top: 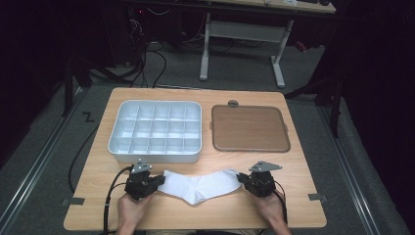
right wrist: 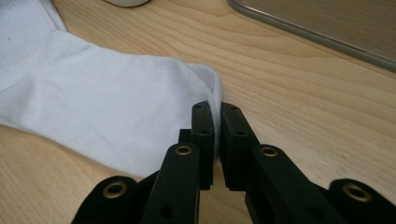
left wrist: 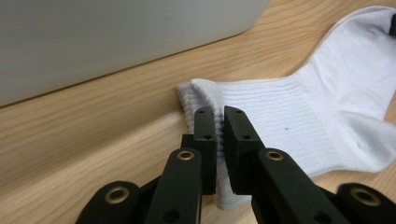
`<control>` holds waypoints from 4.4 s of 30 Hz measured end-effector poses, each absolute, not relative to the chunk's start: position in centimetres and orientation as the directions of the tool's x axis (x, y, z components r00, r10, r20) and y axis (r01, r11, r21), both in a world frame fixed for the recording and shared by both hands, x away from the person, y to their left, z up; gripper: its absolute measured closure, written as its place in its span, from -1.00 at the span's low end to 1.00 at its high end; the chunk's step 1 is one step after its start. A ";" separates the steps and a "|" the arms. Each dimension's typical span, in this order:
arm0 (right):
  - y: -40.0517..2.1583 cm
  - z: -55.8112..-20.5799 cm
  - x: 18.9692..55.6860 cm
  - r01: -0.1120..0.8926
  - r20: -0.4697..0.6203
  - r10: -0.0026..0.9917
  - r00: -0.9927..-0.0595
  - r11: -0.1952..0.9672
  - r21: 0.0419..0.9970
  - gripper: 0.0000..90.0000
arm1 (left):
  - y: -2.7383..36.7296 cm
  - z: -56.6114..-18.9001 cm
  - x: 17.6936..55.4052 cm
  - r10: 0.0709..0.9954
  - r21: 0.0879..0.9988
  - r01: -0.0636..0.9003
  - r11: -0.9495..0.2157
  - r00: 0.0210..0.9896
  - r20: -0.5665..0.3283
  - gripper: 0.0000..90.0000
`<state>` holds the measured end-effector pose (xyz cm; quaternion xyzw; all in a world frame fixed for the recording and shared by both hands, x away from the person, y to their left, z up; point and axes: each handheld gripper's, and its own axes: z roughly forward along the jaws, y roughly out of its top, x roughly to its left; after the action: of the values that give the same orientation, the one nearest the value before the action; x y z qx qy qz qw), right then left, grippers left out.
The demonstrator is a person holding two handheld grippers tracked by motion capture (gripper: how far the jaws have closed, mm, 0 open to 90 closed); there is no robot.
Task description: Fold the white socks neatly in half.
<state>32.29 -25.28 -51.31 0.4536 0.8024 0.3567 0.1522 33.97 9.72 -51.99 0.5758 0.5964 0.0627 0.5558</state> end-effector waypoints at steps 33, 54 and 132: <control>-27.8 -50.0 30.8 0.576 0.019 0.889 -0.457 0.280 0.768 0.39 | 5.8 -52.7 34.3 0.803 0.741 0.608 0.284 0.271 -0.531 -0.13; -19.5 -51.4 30.9 0.571 0.109 0.764 -0.637 0.371 0.733 0.65 | 5.2 -53.2 34.2 0.822 0.751 0.598 0.280 0.255 -0.509 -0.06; -13.2 -52.4 31.3 0.511 0.011 0.696 -0.718 0.517 0.686 0.70 | 6.6 -46.4 33.1 0.708 0.739 0.567 0.363 0.347 -0.614 0.79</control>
<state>31.26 -13.16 -52.44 0.3507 0.8606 0.3441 0.1341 33.12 6.56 -46.39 0.5611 0.5682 0.0590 0.5990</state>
